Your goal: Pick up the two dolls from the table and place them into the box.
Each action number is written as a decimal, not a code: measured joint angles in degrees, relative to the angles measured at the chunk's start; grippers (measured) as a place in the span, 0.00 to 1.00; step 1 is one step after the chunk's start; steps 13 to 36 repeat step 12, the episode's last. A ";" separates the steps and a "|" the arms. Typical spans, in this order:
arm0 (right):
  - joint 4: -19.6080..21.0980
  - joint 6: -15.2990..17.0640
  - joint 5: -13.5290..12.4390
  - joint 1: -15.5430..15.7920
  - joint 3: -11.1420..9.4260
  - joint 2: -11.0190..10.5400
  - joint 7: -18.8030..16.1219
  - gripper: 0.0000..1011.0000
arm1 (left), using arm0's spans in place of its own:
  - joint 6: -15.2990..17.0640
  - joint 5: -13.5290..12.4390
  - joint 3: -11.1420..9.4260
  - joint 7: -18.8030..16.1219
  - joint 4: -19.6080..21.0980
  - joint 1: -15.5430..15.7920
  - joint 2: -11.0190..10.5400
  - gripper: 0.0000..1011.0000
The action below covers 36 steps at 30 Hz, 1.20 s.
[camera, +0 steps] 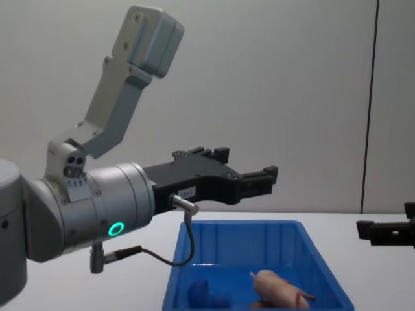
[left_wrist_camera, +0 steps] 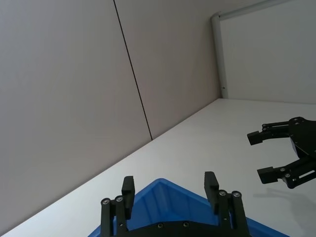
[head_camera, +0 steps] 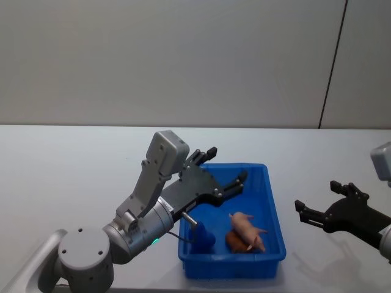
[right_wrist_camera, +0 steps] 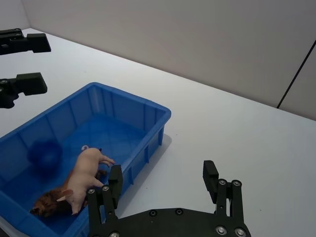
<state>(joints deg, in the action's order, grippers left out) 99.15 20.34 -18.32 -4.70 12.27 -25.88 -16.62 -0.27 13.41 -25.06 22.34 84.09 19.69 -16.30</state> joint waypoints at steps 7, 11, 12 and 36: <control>0.00 0.00 0.00 0.00 0.00 0.00 0.00 0.99 | 0.29 -0.31 -0.14 0.05 -0.39 0.07 0.16 0.99; 0.00 0.00 0.00 0.00 0.00 0.00 0.00 0.99 | 0.36 -0.42 -0.18 0.07 -0.53 0.08 0.22 0.99; 0.00 0.00 0.00 0.00 0.00 0.00 0.00 0.99 | 0.39 -0.46 -0.19 0.08 -0.56 0.09 0.23 0.99; 0.00 0.00 0.00 0.00 0.00 0.00 0.00 0.99 | 0.39 -0.46 -0.19 0.08 -0.56 0.09 0.23 0.99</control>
